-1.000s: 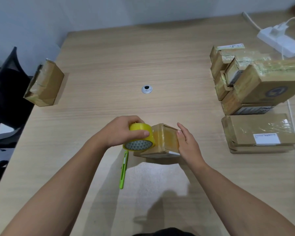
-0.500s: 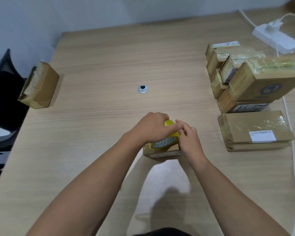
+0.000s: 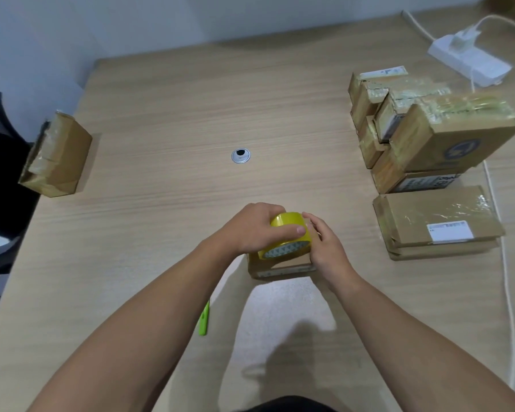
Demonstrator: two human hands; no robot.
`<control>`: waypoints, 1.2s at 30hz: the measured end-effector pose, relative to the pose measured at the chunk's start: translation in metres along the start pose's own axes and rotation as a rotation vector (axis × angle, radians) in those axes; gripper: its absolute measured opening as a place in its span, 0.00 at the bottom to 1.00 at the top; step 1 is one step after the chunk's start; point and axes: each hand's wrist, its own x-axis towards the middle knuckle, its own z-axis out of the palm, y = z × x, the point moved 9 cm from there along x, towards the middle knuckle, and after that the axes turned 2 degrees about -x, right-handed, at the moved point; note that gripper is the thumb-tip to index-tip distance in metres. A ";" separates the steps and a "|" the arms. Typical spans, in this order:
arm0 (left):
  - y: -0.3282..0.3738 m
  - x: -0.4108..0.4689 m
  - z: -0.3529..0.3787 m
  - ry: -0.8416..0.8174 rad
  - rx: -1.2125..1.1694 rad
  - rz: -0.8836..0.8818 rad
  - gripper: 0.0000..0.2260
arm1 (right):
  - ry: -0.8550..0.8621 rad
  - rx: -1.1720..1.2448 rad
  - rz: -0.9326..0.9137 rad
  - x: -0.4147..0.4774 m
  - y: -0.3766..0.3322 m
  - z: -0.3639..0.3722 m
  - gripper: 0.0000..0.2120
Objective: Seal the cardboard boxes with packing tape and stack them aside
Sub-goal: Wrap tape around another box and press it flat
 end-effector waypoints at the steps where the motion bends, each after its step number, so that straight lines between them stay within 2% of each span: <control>1: -0.001 0.000 -0.004 -0.005 0.021 -0.001 0.21 | 0.000 -0.032 -0.022 -0.001 -0.003 -0.001 0.12; 9: -0.024 -0.010 -0.021 -0.062 0.313 -0.071 0.24 | 0.047 -0.157 -0.095 -0.006 -0.015 -0.001 0.15; 16: -0.056 -0.018 -0.037 -0.052 0.556 -0.195 0.26 | 0.036 -0.178 -0.079 -0.006 -0.016 0.003 0.16; 18: -0.054 -0.019 -0.039 -0.039 0.502 -0.174 0.28 | 0.036 -0.181 -0.080 -0.005 -0.015 0.003 0.16; 20: -0.059 -0.025 -0.045 -0.035 0.296 -0.157 0.28 | 0.042 -0.190 -0.084 -0.004 -0.015 0.002 0.16; 23: -0.072 -0.041 -0.058 0.004 0.039 -0.117 0.21 | 0.051 -0.209 -0.091 -0.006 -0.017 0.004 0.16; 29: -0.092 -0.047 -0.052 0.038 0.170 -0.150 0.23 | 0.036 -0.254 -0.102 -0.006 -0.018 0.003 0.16; 33: -0.101 -0.046 -0.049 0.059 0.166 -0.178 0.17 | 0.014 -0.231 -0.090 -0.005 -0.016 0.004 0.16; 36: -0.101 -0.044 -0.050 0.058 0.199 -0.191 0.17 | 0.011 -0.189 -0.063 -0.004 -0.013 0.004 0.15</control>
